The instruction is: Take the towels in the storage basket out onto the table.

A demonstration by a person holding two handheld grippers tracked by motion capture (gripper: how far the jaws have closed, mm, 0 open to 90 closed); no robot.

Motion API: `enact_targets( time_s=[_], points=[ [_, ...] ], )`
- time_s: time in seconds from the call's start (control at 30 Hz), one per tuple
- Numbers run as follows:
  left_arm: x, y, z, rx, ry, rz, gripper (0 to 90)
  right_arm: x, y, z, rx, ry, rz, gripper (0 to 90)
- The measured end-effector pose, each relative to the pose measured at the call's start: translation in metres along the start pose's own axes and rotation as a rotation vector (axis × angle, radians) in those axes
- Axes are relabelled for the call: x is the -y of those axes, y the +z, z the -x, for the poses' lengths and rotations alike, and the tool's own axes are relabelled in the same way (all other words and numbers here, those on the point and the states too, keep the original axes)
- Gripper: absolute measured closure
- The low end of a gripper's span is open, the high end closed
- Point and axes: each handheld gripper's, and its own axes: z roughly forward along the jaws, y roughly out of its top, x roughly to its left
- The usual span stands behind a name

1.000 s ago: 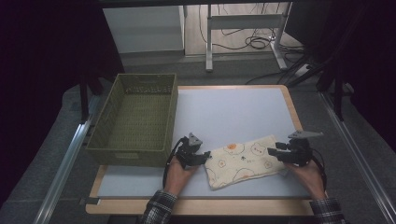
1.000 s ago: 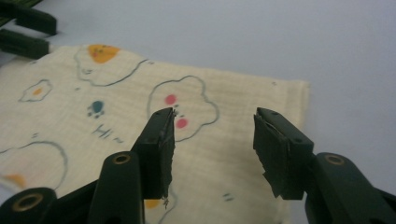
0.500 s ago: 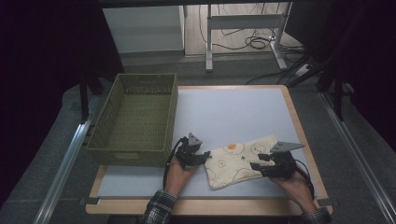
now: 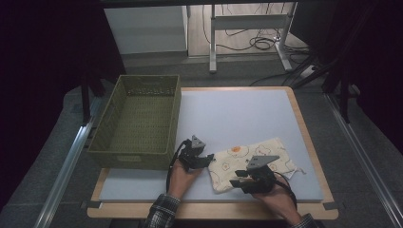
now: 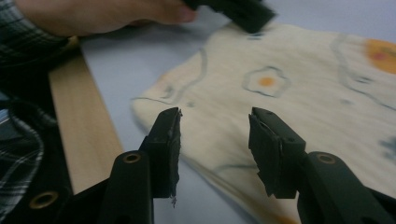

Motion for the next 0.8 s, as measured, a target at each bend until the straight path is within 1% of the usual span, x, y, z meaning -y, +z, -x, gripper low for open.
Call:
enact_targets(
  time_s=[0.1,0.23,0.37,0.43,0.47,0.5,0.53,0.57,0.63,0.7,0.77,0.8],
  points=[
    [0.000,0.000,0.000,0.000,0.000,0.000,46.9,-0.005,0.009,-0.012,-0.030,-0.026,-0.015,55.2],
    [0.000,0.000,0.000,0.000,-0.001,0.000,46.9,-0.009,0.022,-0.025,-0.072,-0.045,-0.027,56.3],
    [0.000,0.000,0.000,0.000,-0.001,-0.002,47.0,-0.011,0.035,-0.033,-0.087,-0.067,-0.040,56.3],
    [0.000,0.000,0.000,-0.001,0.000,0.000,47.0,-0.011,0.040,-0.036,-0.068,-0.089,-0.050,56.3],
    [0.000,0.000,0.000,-0.001,-0.001,0.001,47.0,-0.011,0.042,-0.037,-0.050,-0.103,-0.061,56.4],
    [0.000,0.000,0.000,-0.001,0.000,0.001,47.0,-0.010,0.043,-0.038,-0.040,-0.114,-0.055,56.9],
    [0.000,0.000,0.000,-0.001,0.000,0.001,47.0,-0.010,0.044,-0.039,-0.030,-0.117,-0.056,60.7],
    [0.000,0.000,0.000,-0.001,0.000,0.002,47.0,-0.010,0.044,-0.039,-0.010,-0.129,-0.057,64.7],
    [0.000,0.000,0.000,-0.007,0.001,0.003,47.4,-0.009,0.044,-0.042,0.023,-0.155,-0.052,70.0],
    [0.000,0.000,0.001,-0.017,-0.001,0.004,49.8,-0.008,0.044,-0.043,0.050,-0.176,-0.053,76.4],
    [0.000,0.000,0.001,-0.021,-0.002,0.002,52.1,-0.009,0.044,-0.041,0.053,-0.166,-0.059,82.4],
    [0.000,0.000,0.001,-0.023,-0.001,0.003,53.9,-0.009,0.044,-0.040,0.048,-0.157,-0.058,83.7]
  ],
)
